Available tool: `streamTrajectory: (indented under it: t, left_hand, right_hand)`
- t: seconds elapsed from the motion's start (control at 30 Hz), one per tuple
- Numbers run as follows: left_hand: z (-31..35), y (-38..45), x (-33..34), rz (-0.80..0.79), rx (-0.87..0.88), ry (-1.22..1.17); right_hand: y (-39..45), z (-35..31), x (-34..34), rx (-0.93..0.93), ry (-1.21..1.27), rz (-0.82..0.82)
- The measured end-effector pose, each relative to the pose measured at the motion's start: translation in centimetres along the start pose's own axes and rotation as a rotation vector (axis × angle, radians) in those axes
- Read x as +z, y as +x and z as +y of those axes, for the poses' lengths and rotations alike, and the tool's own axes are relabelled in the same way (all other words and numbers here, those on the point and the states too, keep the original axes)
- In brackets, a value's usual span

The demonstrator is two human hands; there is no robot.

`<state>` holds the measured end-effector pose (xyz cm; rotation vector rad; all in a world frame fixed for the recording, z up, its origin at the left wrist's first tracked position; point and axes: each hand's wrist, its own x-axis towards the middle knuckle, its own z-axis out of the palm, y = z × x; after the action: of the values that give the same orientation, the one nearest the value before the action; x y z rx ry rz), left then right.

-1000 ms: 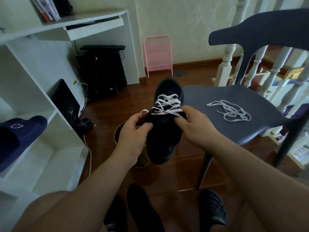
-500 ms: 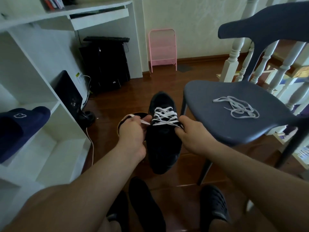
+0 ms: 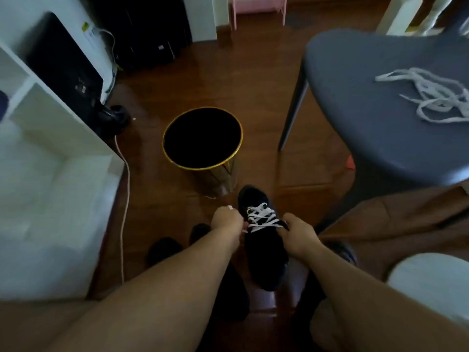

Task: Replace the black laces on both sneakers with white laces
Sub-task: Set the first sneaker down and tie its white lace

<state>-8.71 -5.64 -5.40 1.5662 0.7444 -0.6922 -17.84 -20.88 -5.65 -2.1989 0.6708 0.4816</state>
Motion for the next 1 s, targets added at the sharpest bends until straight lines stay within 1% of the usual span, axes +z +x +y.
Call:
streamTrajectory:
  t: [0.1,0.17,0.3,0.37,0.4,0.47,0.53,0.57,0.67,0.73,0.77,0.83,0.93,1.0]
  left_hand:
    - [-0.6,2.7,1.3,0.071,-0.024,-0.027]
    - [-1.3,4.5,1.9,0.065,-0.052,-0.036]
    - [-2.2,8.0,2.0,0.078,-0.154,0.007]
    - [-2.4,9.0,1.6,0.091,-0.179,0.04]
    - [-2.5,9.6,1.4,0.101,-0.161,0.077]
    - [-2.6,10.9,1.0,0.152,-0.082,0.193]
    - [-2.4,11.4,0.7,0.146,-0.038,0.316]
    - [-2.4,11.3,0.5,0.108,0.011,0.402]
    - [-2.7,11.7,0.2,-0.143,0.286,0.789]
    - [-3.1,12.1,0.1,-0.268,0.416,0.95]
    - [-3.2,12.1,0.2,-0.307,0.433,0.977]
    - [-3.6,12.0,0.4,-0.335,0.461,1.009]
    - [-4.2,12.1,0.6,-0.323,0.559,1.087]
    - [-4.3,12.0,0.7,-0.31,0.599,1.134]
  right_hand:
    - [1.8,0.9,1.7,0.099,0.049,-0.034]
    - [3.1,1.6,2.5,0.146,0.05,-0.088]
    - [5.0,3.8,2.4,0.16,-0.073,-0.248]
    - [5.6,4.8,1.9,0.183,-0.076,-0.265]
    - [6.0,5.3,1.7,0.218,-0.041,-0.236]
    - [6.6,6.2,1.5,0.291,-0.007,-0.154]
    - [7.3,6.6,1.9,0.282,-0.008,-0.118]
    - [7.7,6.5,2.2,0.25,0.008,-0.106]
    - [8.8,5.3,2.8,0.188,0.122,-0.048]
    - [9.6,4.3,2.9,0.147,0.121,-0.053]
    - [10.0,3.9,2.9,0.127,0.103,-0.069]
    - [10.4,3.4,2.8,0.086,0.046,-0.096]
    - [10.9,3.3,2.9,0.052,-0.061,-0.156]
    - [11.2,3.3,3.1,0.038,-0.1,-0.16]
